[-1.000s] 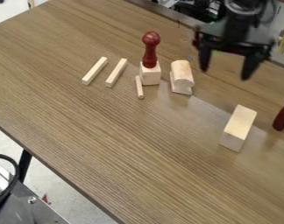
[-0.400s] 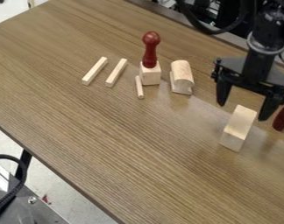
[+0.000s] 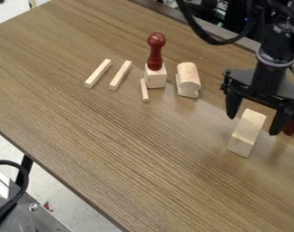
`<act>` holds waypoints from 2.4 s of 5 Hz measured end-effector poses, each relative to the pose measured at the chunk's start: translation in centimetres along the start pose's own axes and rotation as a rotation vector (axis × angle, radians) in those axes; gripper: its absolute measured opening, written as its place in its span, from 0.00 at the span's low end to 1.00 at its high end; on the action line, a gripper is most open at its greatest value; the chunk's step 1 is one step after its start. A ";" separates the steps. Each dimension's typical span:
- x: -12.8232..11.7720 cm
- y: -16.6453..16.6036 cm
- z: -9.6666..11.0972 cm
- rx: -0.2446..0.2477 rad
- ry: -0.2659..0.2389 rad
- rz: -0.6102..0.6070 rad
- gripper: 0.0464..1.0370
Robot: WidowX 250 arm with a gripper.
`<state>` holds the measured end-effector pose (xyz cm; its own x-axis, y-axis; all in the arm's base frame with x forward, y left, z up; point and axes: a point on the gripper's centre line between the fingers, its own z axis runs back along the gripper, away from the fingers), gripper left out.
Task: Put the red cheese to the top of block
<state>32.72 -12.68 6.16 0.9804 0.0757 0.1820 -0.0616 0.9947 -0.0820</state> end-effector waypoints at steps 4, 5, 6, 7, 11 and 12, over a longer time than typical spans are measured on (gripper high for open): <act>1.1 -1.5 0.4 -0.014 -0.083 -0.034 0.96; 2.7 -2.8 2.0 -0.055 -0.119 -0.019 0.96; 4.0 -3.9 2.2 -0.083 -0.116 -0.024 0.96; 4.8 -4.6 2.0 -0.088 -0.106 -0.049 0.96; 6.4 -4.9 0.2 -0.096 -0.093 -0.095 0.35; 6.2 -4.6 0.3 -0.093 -0.107 -0.091 0.25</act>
<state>39.02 -16.81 7.92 0.9552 -0.0029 0.2959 0.0493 0.9875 -0.1496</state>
